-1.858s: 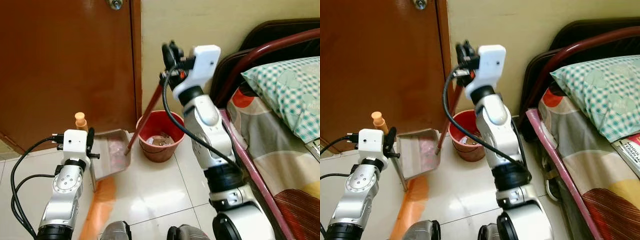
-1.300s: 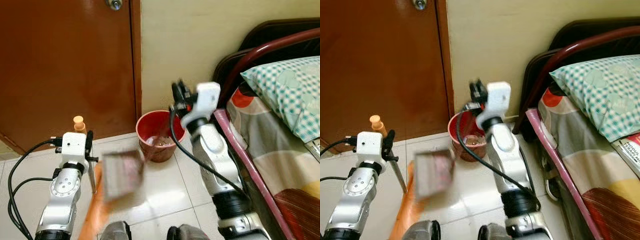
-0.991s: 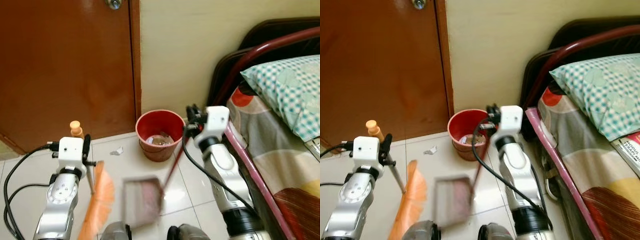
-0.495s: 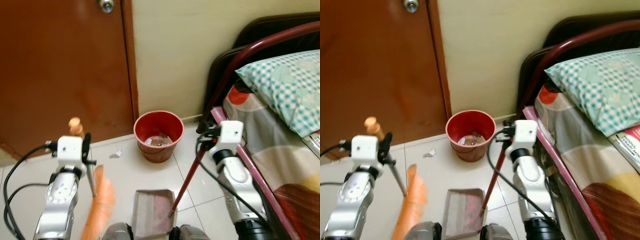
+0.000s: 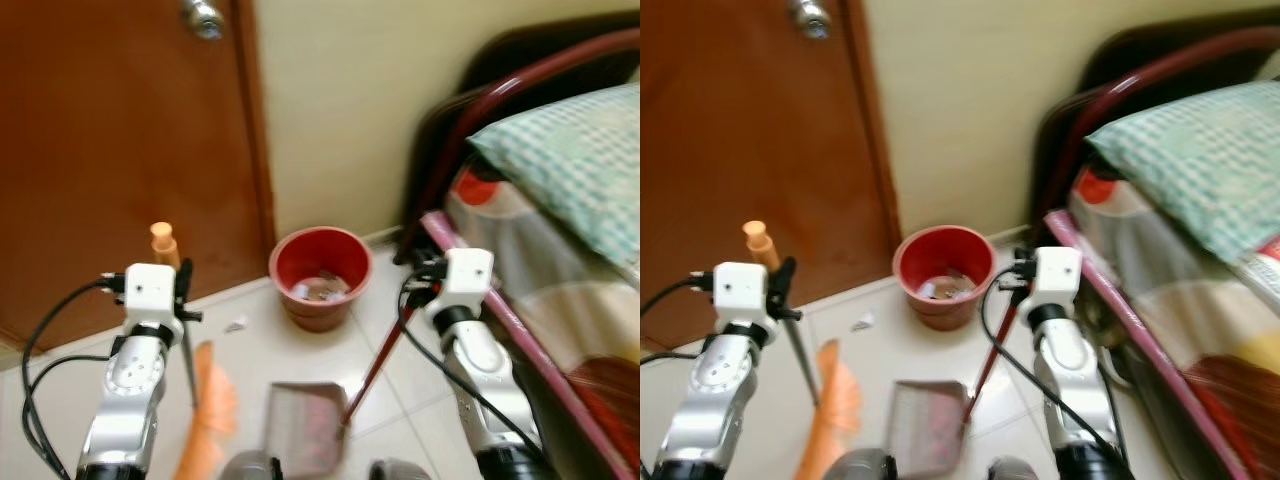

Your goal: Sweep floor

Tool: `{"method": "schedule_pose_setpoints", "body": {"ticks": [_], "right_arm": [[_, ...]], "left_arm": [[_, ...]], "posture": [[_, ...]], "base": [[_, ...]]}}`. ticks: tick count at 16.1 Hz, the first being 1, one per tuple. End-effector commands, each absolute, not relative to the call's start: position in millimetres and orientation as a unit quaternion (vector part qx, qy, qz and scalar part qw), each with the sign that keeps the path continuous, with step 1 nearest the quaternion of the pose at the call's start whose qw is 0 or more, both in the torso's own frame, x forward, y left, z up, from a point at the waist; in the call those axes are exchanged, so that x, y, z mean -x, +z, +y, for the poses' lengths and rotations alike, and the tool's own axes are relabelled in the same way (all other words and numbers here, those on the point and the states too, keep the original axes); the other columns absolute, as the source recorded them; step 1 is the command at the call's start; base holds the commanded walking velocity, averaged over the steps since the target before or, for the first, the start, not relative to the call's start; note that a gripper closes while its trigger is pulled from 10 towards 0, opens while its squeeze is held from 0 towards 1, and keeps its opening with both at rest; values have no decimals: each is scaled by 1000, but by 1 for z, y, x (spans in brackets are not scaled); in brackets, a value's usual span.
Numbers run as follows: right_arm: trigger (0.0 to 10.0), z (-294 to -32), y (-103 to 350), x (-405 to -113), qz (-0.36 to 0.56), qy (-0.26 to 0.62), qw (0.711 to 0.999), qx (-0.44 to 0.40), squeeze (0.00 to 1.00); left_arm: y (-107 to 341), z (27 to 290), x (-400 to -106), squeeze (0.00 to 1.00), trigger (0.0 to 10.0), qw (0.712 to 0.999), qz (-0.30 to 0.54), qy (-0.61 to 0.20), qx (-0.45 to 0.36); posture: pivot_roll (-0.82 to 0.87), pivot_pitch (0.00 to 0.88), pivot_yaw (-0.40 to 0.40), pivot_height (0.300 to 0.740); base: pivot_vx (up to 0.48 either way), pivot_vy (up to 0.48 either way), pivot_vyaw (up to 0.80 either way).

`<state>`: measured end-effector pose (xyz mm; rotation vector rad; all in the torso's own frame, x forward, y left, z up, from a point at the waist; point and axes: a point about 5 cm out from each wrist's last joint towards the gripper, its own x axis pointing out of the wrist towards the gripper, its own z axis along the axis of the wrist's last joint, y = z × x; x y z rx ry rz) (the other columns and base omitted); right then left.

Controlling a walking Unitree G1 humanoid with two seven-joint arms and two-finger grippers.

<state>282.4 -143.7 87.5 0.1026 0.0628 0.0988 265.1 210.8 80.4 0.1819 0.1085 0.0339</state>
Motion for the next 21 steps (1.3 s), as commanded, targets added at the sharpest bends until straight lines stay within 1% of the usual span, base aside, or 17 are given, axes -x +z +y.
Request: {"method": "schedule_pose_setpoints", "body": {"ticks": [1,2,5,8,9,10,12,13,14,16,18,20,21], "right_arm": [[10000,-141,97,-286,12,53,997,-50,0],[10000,-145,98,-286,11,47,998,-45,0],[10000,-155,93,-282,19,35,998,-40,0],[10000,-154,92,-282,22,33,998,-40,0],[10000,-151,94,-284,20,33,998,-44,0],[10000,-150,94,-287,19,34,998,-41,0],[10000,-153,86,-288,48,12,998,-26,0],[10000,-160,79,-287,72,-17,997,-31,0],[10000,-162,76,-287,79,-24,996,-33,0],[10000,-168,72,-288,99,-51,992,-52,0],[10000,-169,75,-291,95,-54,993,-44,0],[10000,-175,73,-290,111,-79,990,-24,0],[10000,-182,71,-289,122,-104,987,-25,0]], "left_arm": [[84,221,-264,0,10000,992,48,25,-114],[86,218,-264,0,10000,991,41,17,-126],[84,216,-261,0,10000,992,44,21,-118],[81,214,-261,0,10000,992,46,15,-115],[82,212,-263,0,10000,992,45,8,-119],[84,209,-267,0,10000,991,37,0,-128],[90,205,-276,0,10000,991,24,-5,-131],[92,204,-284,0,10000,990,22,-4,-137],[93,203,-287,0,10000,990,22,-3,-137],[97,197,-302,0,10000,991,11,-4,-135],[104,184,-315,0,10000,990,-6,-19,-137],[110,163,-327,0,10000,988,-25,-48,-147],[113,145,-334,0,10000,985,-35,-81,-151]], "posture": [[31,103,-17,740],[29,96,-29,740],[22,73,-38,740],[16,70,-27,740],[13,69,-20,740],[12,79,-18,740],[13,76,-20,740],[16,79,-22,740],[16,79,-22,740],[9,84,-21,740],[2,87,-20,740],[-7,91,-17,740],[-10,91,-15,740]], "base": [[255,337,0],[247,337,0],[251,339,0],[254,341,0],[0,0,0],[0,0,0],[0,0,0],[0,0,0],[0,0,0],[0,0,0],[0,0,0],[0,0,0],[0,0,0]]}}
